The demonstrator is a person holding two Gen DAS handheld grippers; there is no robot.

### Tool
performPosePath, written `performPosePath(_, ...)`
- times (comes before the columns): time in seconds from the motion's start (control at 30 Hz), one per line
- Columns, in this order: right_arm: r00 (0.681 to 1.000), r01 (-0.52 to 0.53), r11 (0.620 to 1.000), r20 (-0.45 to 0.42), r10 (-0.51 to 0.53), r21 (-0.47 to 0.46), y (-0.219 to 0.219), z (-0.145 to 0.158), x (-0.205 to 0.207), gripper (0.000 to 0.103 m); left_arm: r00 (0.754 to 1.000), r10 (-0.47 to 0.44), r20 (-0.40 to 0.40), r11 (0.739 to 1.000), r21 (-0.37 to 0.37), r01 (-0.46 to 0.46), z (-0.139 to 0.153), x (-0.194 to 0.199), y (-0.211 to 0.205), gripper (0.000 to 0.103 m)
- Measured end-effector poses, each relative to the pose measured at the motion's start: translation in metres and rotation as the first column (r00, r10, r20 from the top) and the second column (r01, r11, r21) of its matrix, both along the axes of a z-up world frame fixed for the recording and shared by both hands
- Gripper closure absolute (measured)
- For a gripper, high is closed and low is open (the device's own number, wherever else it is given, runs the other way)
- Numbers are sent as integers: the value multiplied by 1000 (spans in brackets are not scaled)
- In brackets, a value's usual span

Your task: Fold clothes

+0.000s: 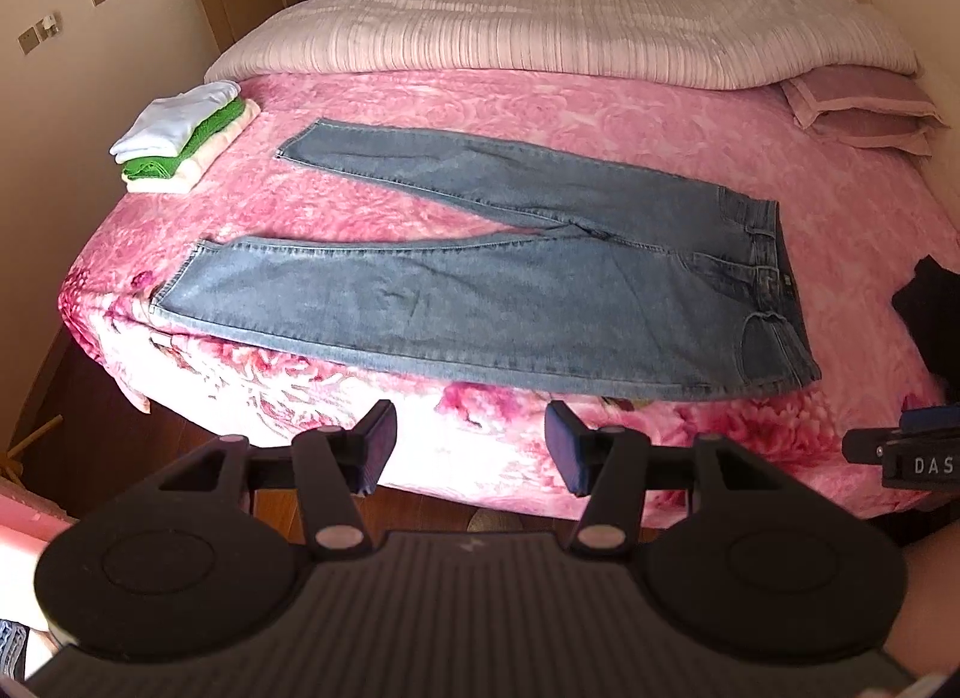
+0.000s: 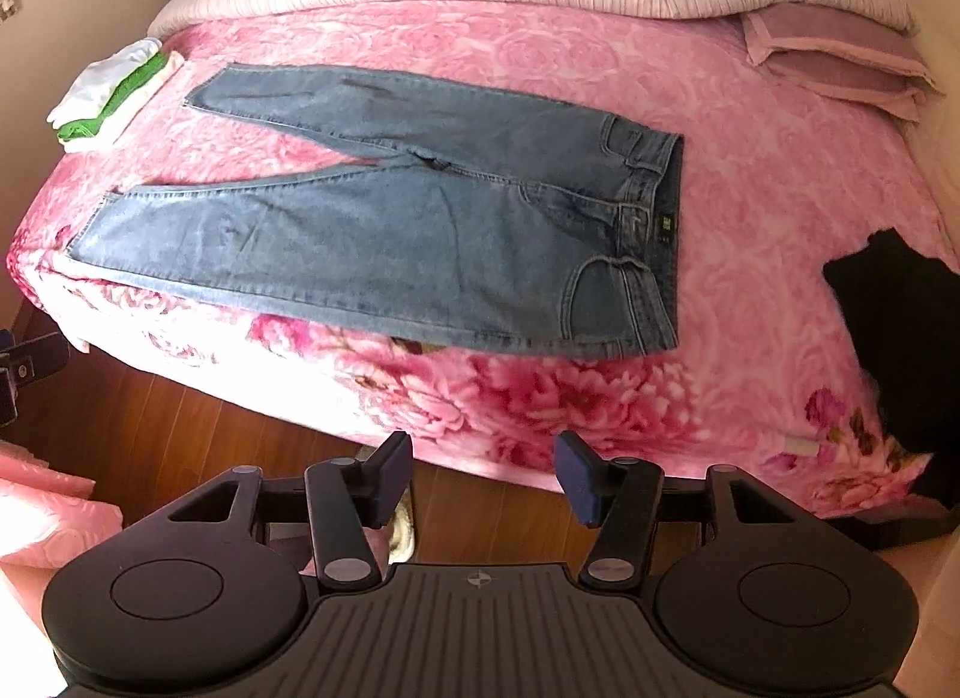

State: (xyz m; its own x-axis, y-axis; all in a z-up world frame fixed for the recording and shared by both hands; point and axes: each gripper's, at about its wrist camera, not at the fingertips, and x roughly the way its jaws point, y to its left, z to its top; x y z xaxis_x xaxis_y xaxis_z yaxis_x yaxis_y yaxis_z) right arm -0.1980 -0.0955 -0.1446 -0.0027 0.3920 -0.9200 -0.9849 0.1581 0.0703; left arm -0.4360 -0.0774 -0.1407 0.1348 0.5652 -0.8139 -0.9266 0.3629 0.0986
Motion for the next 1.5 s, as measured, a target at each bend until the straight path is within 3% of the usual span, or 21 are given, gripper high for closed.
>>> performPosePath(1.0, 999, -40, 997, -15, 41, 67, 11, 12, -5, 46, 998, 20, -52, 1000, 14, -20, 3, -1, 6, 52)
performPosePath(1.33, 1000, -10, 998, -25, 11, 63, 32, 7, 8, 46, 999, 21, -41, 1000, 2, -21, -10, 5, 40, 52)
performPosePath(1.5, 997, 66, 996, -46, -63, 67, 55, 1, 33, 46, 999, -44, 17, 999, 18, 44, -14, 13, 76, 52)
